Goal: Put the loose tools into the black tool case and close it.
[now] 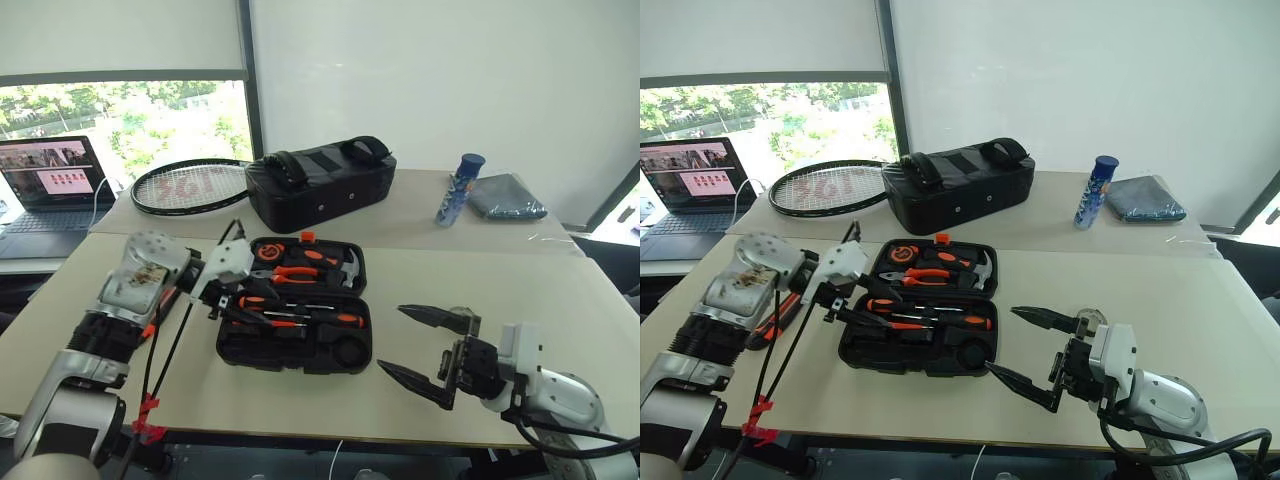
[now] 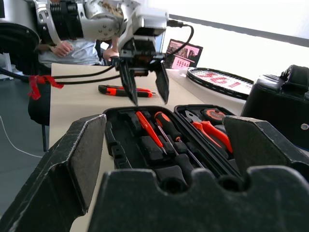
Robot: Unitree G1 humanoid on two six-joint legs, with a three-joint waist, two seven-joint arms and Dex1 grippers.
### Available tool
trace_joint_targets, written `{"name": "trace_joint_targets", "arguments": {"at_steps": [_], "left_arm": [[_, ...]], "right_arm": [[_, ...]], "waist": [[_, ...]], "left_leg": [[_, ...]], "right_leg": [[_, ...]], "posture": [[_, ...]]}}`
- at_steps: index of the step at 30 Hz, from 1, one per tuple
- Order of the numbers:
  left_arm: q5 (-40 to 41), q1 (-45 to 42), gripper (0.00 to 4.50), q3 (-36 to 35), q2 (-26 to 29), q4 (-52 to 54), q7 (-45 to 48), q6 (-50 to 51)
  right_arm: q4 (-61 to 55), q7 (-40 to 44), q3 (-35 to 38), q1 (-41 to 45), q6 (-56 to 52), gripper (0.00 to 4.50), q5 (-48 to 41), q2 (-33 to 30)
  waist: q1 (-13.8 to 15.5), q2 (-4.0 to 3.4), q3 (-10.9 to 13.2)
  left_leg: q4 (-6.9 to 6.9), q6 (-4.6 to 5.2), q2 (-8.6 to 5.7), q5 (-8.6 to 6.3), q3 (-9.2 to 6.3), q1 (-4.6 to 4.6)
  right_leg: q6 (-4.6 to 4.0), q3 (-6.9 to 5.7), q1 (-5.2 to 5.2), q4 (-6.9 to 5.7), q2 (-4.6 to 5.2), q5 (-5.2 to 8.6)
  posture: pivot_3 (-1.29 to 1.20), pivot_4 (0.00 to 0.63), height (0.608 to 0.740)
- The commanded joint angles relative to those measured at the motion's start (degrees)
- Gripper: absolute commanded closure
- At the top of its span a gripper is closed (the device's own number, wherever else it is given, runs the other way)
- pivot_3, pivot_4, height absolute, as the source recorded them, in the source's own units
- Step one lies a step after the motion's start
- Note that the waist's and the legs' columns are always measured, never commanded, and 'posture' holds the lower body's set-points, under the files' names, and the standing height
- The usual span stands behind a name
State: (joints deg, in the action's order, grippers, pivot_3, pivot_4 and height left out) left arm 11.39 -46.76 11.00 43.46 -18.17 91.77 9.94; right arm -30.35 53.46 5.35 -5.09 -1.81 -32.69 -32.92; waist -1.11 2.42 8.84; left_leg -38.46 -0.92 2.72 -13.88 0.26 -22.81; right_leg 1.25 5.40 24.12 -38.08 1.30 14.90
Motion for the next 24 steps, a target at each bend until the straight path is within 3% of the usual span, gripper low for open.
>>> {"name": "trace_joint_targets", "arguments": {"at_steps": [1, 7, 24], "left_arm": [[-0.6, -0.6, 2.33, -2.1, -0.1, -2.9, -2.5, -4.5], [-3.2, 1.1, 4.43, -1.2, -1.2, -8.4, -5.1, -9.7], [-7.5, 5.0, 4.43, 1.0, -3.1, -10.0, -8.6, -9.5]], "right_arm": [[-1.4, -0.6, 0.3, 0.8, -0.3, 0.00, -0.3, -0.2], [-1.4, -0.7, 0.1, 0.8, -0.2, 0.00, -0.3, -0.3], [-1.5, -0.8, 0.3, 0.0, 0.1, 0.00, -0.1, -0.3]], "waist": [[0.0, 0.00, 0.0], [0.1, 0.00, 0.0], [0.1, 0.00, 0.0]], "left_leg": [[-0.01, 0.00, 0.00, 0.00, 0.00, 0.00], [-0.06, 0.01, 0.00, -0.01, -0.01, -0.02], [-0.27, 0.05, 0.01, -0.03, -0.04, -0.09]], "right_leg": [[0.00, 0.00, 0.00, 0.00, 0.00, 0.00], [0.00, -0.02, 0.00, 0.00, 0.00, -0.01], [0.05, -0.05, -0.04, -0.03, 0.00, -0.04]], "posture": [[0.00, 0.150, 0.740], [0.00, 0.150, 0.740], [0.00, 0.150, 0.740]]}}
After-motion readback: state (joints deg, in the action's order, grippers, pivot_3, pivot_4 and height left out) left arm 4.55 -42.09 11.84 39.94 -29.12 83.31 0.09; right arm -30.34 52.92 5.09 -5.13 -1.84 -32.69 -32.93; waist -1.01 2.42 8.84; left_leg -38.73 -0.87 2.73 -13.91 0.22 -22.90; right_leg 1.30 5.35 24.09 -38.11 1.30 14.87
